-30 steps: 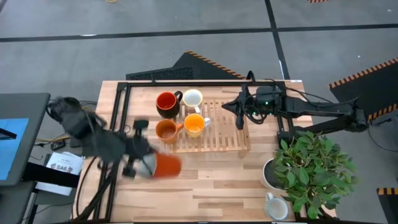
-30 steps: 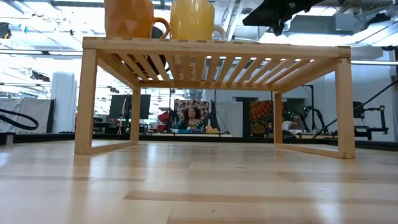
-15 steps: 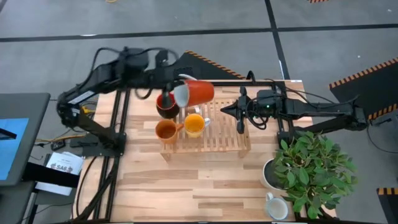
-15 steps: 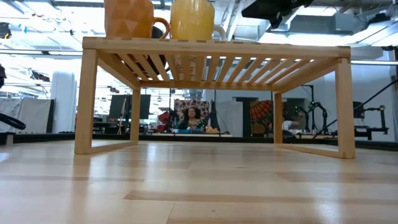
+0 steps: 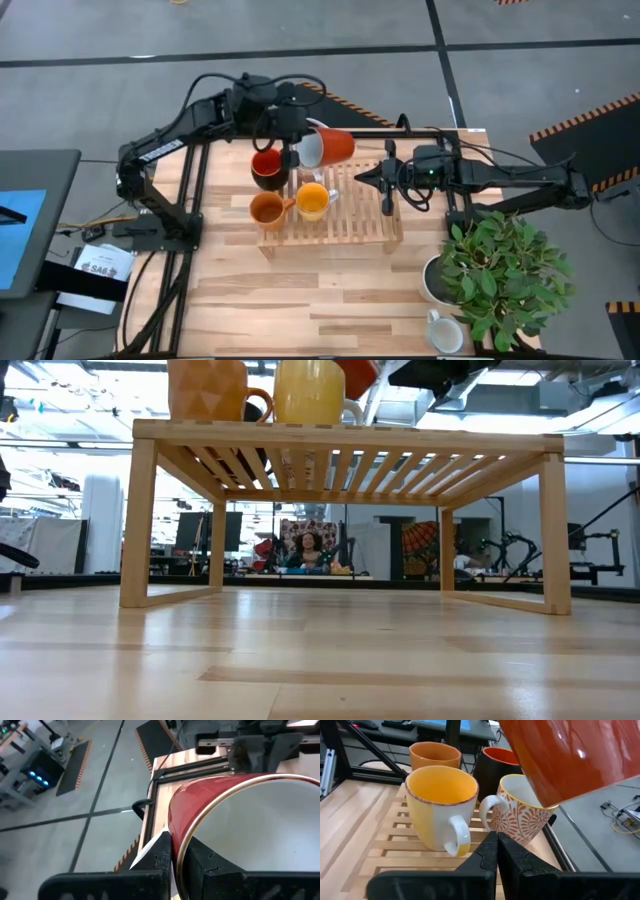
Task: Place coffee mugs
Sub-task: Put the red mug on the shelf
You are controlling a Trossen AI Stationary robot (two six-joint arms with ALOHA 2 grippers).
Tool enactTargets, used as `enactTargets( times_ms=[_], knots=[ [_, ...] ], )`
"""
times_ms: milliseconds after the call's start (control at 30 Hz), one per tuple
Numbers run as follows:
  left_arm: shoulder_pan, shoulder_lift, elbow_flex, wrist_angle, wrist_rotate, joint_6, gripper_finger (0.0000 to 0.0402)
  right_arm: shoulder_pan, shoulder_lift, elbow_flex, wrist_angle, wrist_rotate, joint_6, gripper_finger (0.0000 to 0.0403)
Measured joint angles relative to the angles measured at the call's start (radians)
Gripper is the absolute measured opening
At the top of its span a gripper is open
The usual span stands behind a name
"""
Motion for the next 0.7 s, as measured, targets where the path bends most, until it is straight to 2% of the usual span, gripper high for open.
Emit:
enactTargets(
  times_ms=[200, 367, 567, 700],
  knots=[
    [-0.001, 0.006, 0.0, 0.001, 0.044, -0.037, 0.0004, 0.0, 0.0, 0.0, 0.007, 0.0, 0.0, 0.0037],
    [-0.004, 0.008, 0.0, -0.002, 0.068, -0.053, 0.0004, 0.028, 0.0, 0.0, 0.079, 0.002, -0.004, 0.0049],
    [-0.003, 0.008, 0.0, -0.004, 0.061, -0.06, 0.0004, 0.085, -0.016, 0.0, 0.097, 0.008, -0.024, 0.0099],
    [-0.005, 0.029, -0.008, -0.011, 0.065, -0.07, 0.0004, 0.13, -0.042, 0.0, 0.1, 0.084, -0.058, 0.0148]
  ],
)
